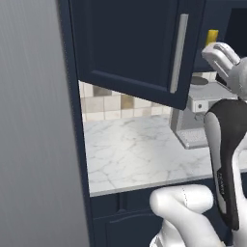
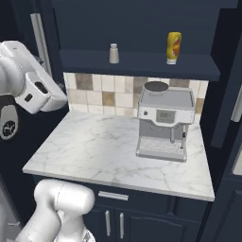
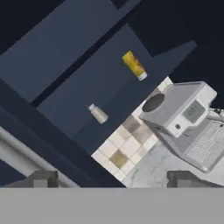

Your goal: Move the shaker and mustard from the cabinet to the dining counter.

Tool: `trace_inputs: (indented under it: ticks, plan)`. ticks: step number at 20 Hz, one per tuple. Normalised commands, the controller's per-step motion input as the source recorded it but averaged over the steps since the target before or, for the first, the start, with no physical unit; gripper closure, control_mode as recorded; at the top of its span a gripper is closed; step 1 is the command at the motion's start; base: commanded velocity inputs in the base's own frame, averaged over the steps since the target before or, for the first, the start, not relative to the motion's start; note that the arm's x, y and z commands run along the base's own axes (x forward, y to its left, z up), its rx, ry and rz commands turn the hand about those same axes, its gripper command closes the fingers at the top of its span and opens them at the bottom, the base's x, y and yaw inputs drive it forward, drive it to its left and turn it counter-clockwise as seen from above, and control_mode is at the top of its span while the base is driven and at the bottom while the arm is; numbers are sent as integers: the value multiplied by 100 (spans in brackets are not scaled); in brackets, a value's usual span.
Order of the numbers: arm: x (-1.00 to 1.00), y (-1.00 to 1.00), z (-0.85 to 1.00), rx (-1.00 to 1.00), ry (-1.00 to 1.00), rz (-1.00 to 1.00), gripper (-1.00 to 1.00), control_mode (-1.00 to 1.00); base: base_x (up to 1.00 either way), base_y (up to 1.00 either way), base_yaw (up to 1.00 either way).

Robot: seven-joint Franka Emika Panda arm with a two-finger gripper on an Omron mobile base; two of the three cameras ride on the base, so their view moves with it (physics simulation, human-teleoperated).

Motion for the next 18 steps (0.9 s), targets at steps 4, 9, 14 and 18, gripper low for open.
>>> trace_inputs:
  ticks: [4, 9, 14, 18]
  plan:
    - [21, -13, -4, 59, 0, 24, -100, -100, 0, 0, 0]
    - [50, -11, -19, 55, 0, 36, -100, -100, 0, 0, 0]
    - [70, -2, -36, 44, -1, 43, -100, -100, 0, 0, 0]
    - [87, 0, -52, 28, -1, 38, -100, -100, 0, 0, 0]
